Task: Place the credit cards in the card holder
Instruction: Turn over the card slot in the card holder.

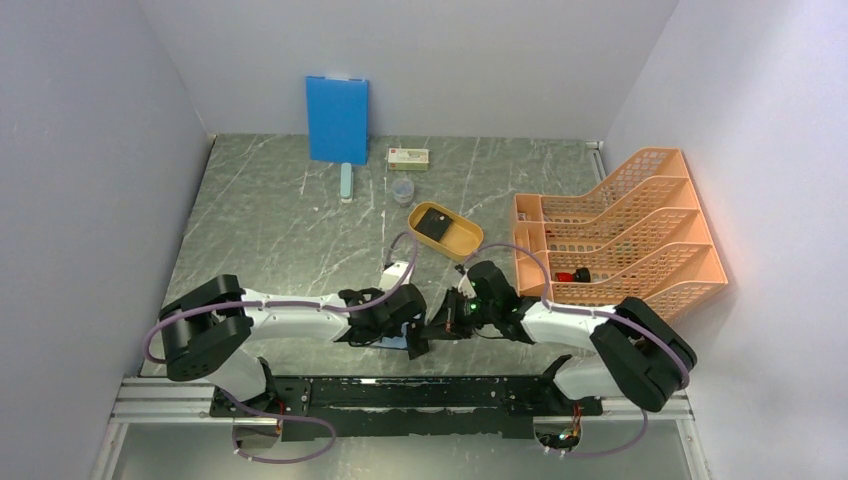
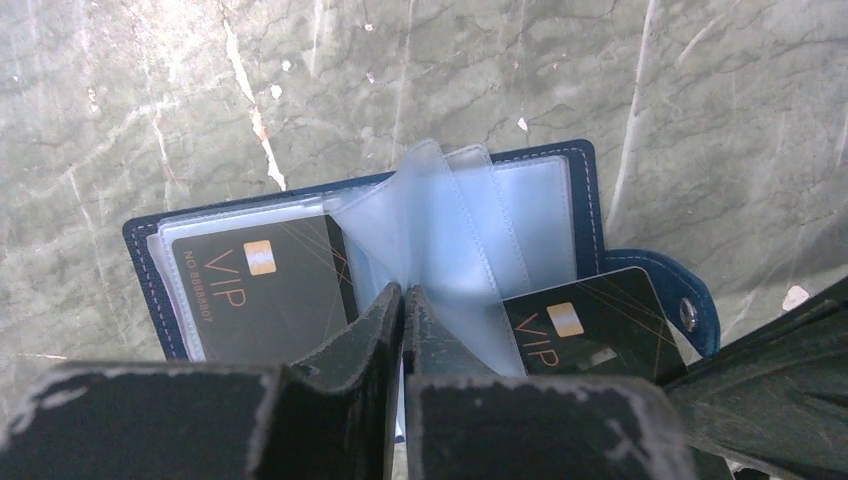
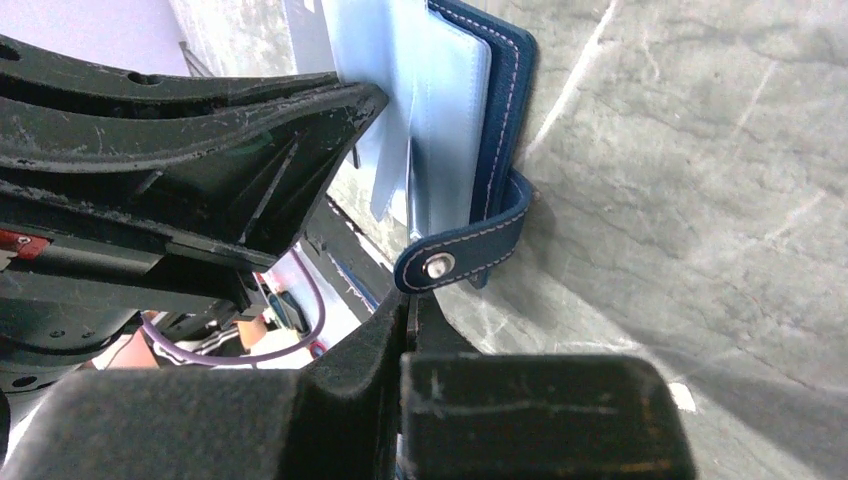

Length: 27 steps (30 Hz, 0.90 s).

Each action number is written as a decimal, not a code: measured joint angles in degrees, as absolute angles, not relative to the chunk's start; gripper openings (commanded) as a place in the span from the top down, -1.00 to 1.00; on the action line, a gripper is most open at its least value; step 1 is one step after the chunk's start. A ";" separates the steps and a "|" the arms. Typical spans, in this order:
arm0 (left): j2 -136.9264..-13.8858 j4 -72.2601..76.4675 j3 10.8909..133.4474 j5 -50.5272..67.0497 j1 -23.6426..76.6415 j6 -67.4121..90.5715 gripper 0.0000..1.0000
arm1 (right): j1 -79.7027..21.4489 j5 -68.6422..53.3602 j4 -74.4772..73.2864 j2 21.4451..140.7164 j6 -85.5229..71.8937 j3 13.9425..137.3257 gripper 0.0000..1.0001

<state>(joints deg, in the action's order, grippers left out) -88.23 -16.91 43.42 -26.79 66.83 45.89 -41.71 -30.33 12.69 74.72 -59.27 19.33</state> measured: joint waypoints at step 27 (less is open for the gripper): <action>-65.04 -24.86 42.70 -26.81 66.57 47.75 0.13 | -45.21 -30.92 16.25 84.44 -59.53 28.29 1.00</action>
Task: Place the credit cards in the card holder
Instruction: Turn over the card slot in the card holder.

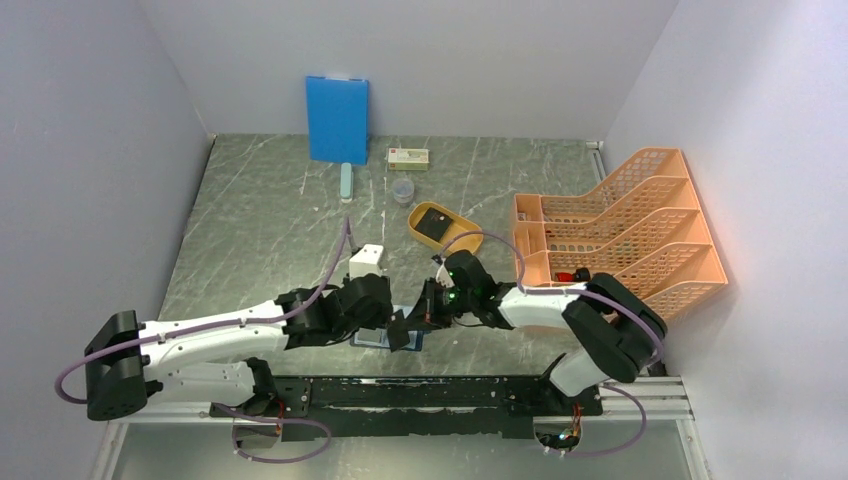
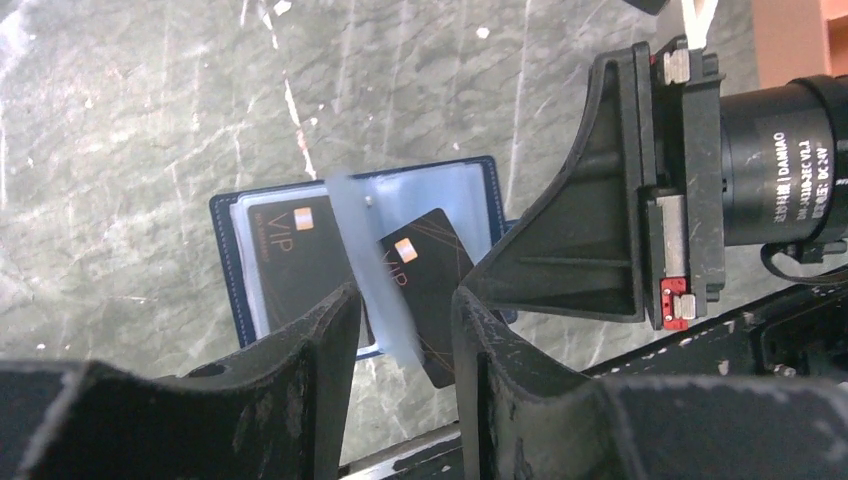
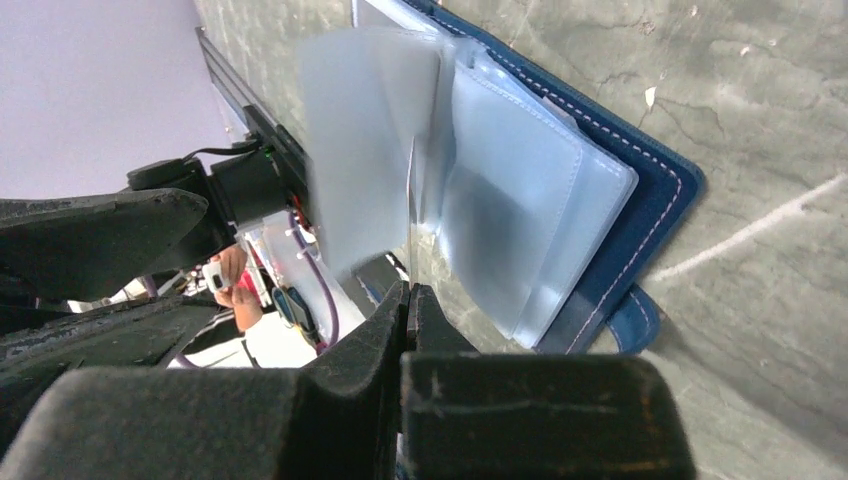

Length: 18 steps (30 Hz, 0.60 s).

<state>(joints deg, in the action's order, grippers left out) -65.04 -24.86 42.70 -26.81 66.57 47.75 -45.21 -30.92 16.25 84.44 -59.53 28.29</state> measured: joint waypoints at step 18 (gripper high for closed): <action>-66.59 -23.59 37.74 -28.99 65.14 48.53 0.60 | -49.21 -27.55 16.10 91.92 -59.48 34.87 1.00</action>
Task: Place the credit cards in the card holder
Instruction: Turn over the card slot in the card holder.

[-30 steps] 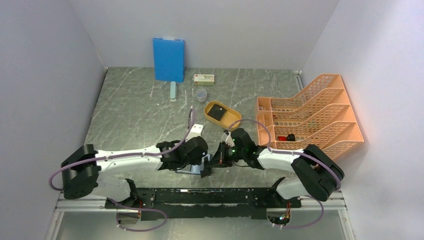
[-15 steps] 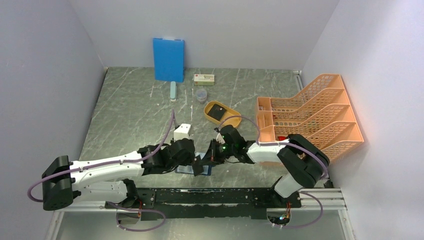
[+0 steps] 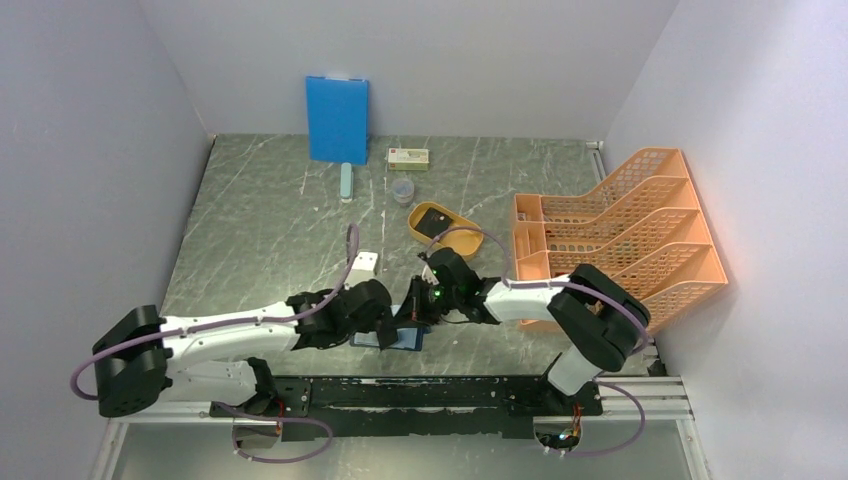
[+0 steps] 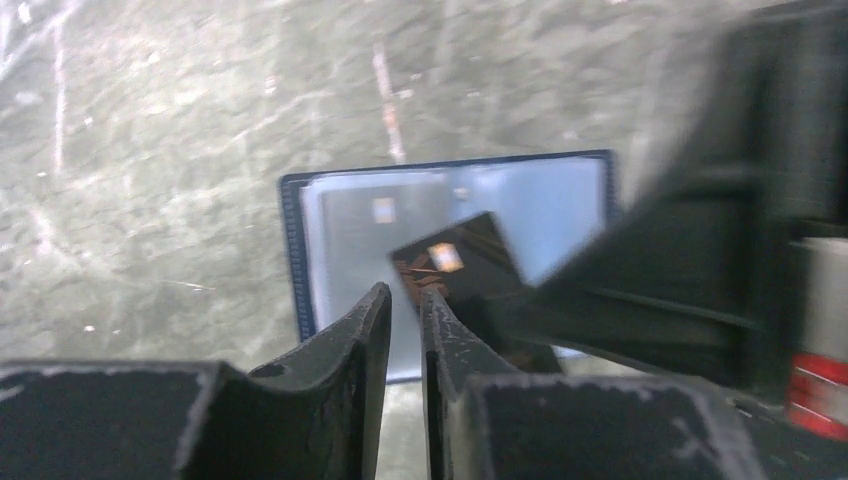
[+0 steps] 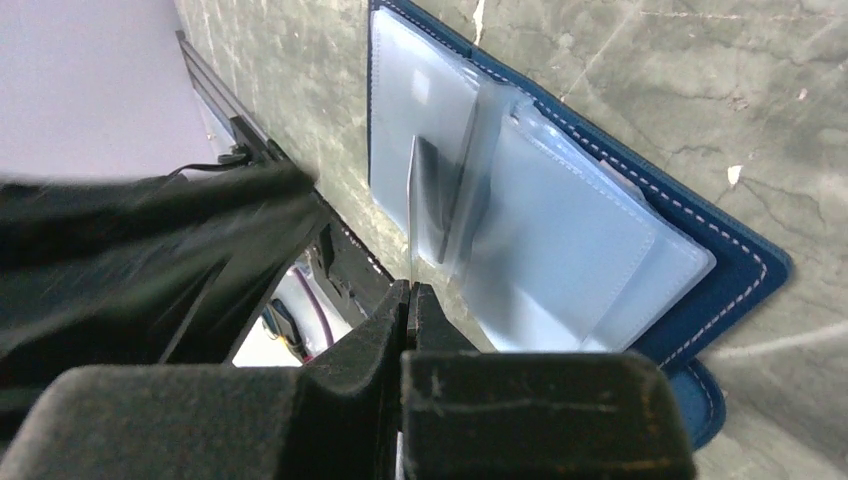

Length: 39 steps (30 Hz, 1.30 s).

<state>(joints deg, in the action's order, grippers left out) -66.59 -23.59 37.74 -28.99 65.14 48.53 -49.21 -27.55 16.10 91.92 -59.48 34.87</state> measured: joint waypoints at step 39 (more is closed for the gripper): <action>-61.78 -20.40 22.52 -27.49 59.00 56.64 0.81 | -49.63 -19.75 12.58 79.83 -58.15 26.24 1.00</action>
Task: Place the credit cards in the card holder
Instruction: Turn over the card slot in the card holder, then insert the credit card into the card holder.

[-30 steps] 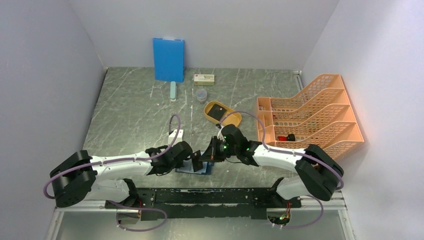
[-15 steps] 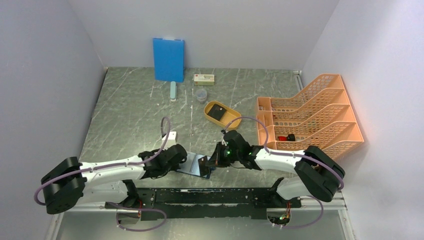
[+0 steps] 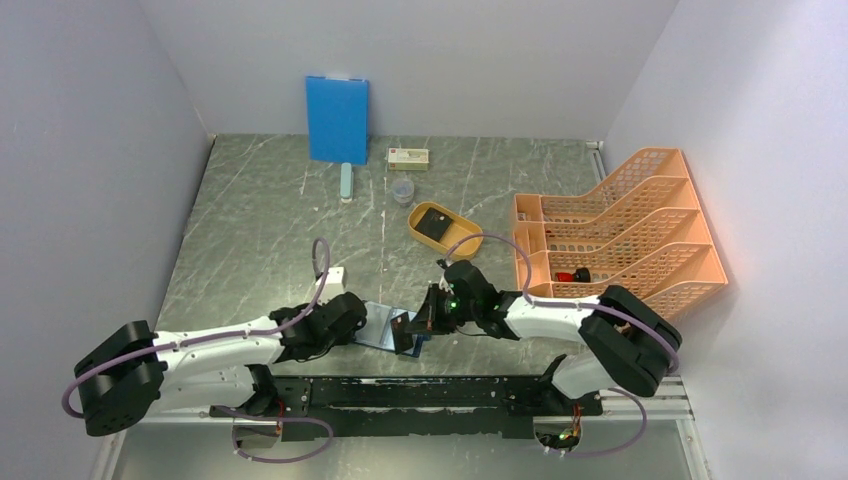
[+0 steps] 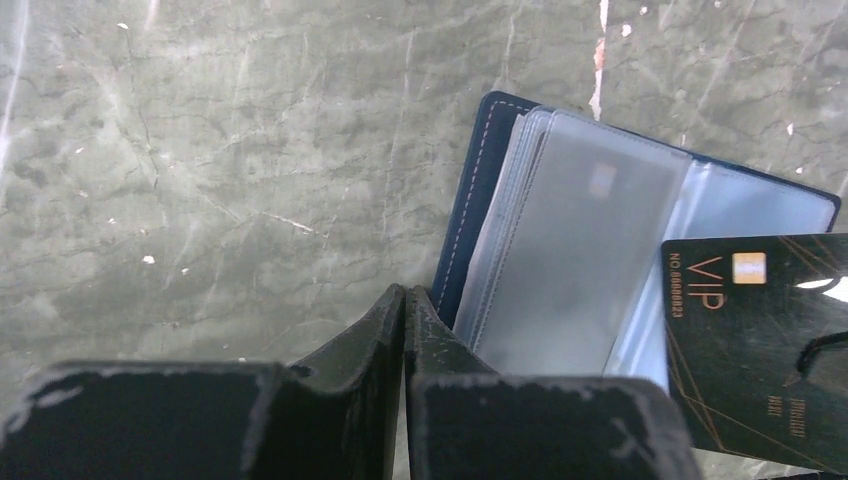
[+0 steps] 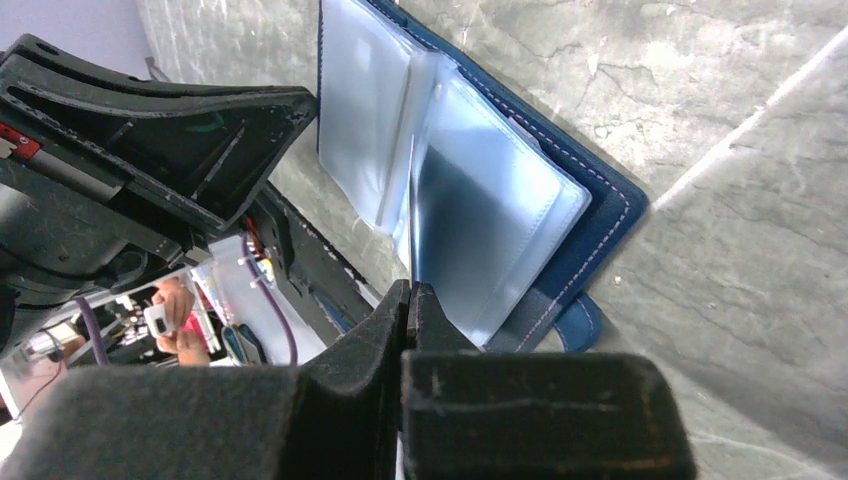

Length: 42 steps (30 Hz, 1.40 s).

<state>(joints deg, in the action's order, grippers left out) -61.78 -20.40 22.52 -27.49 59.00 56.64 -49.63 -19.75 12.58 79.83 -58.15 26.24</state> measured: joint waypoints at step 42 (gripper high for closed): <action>-55.11 -21.06 27.29 -23.14 58.70 53.52 0.70 | -49.43 -15.38 12.25 78.83 -53.23 28.84 1.00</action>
<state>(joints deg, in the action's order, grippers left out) -55.11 -21.06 27.29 -23.14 58.70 53.52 -49.43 -15.38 12.25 78.83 -53.23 28.84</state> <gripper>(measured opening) 0.138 0.009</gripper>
